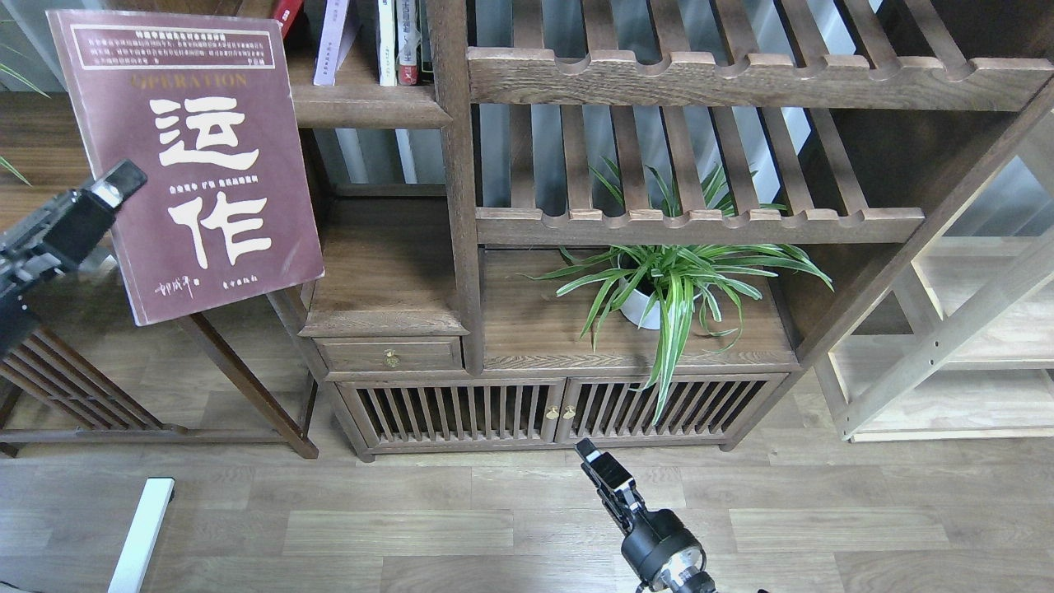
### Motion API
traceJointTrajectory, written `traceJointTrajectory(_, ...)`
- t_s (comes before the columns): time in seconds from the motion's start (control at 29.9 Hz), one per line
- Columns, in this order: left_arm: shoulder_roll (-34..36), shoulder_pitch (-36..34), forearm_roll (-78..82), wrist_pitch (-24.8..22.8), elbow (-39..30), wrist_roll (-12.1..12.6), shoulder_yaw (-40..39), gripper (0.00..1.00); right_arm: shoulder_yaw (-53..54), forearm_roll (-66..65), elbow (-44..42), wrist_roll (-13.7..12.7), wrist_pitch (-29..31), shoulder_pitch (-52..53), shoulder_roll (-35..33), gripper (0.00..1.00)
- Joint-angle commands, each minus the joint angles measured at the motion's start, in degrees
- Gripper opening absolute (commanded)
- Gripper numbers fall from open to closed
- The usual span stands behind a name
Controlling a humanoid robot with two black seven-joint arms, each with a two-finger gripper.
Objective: Organize books on shelf
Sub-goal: 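Raise the red book higher with the left gripper above the shelf edge, then push the red book down into the upper shelf beside the other books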
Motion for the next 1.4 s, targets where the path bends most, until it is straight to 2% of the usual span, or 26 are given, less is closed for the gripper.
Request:
traceJointTrajectory(0.0, 0.26, -1.68, -0.05, 0.00, 0.26, 0.04, 0.05, 0.04, 0.00, 0.00, 0.00, -0.23, 0.00, 0.00, 0.00, 0.48)
traceJointTrajectory(0.97, 3.69, -15.84, -3.65, 0.00, 4.30, 0.04, 1.10, 0.04, 0.09, 0.00, 0.00, -0.32, 0.00, 0.00, 0.00, 0.48)
traceJointTrajectory(1.37, 3.69, -21.11, -3.57, 0.00, 8.26, 1.71, 1.63, 0.04, 0.09, 0.09, 0.00, -0.32, 0.00, 0.00, 0.00, 0.48)
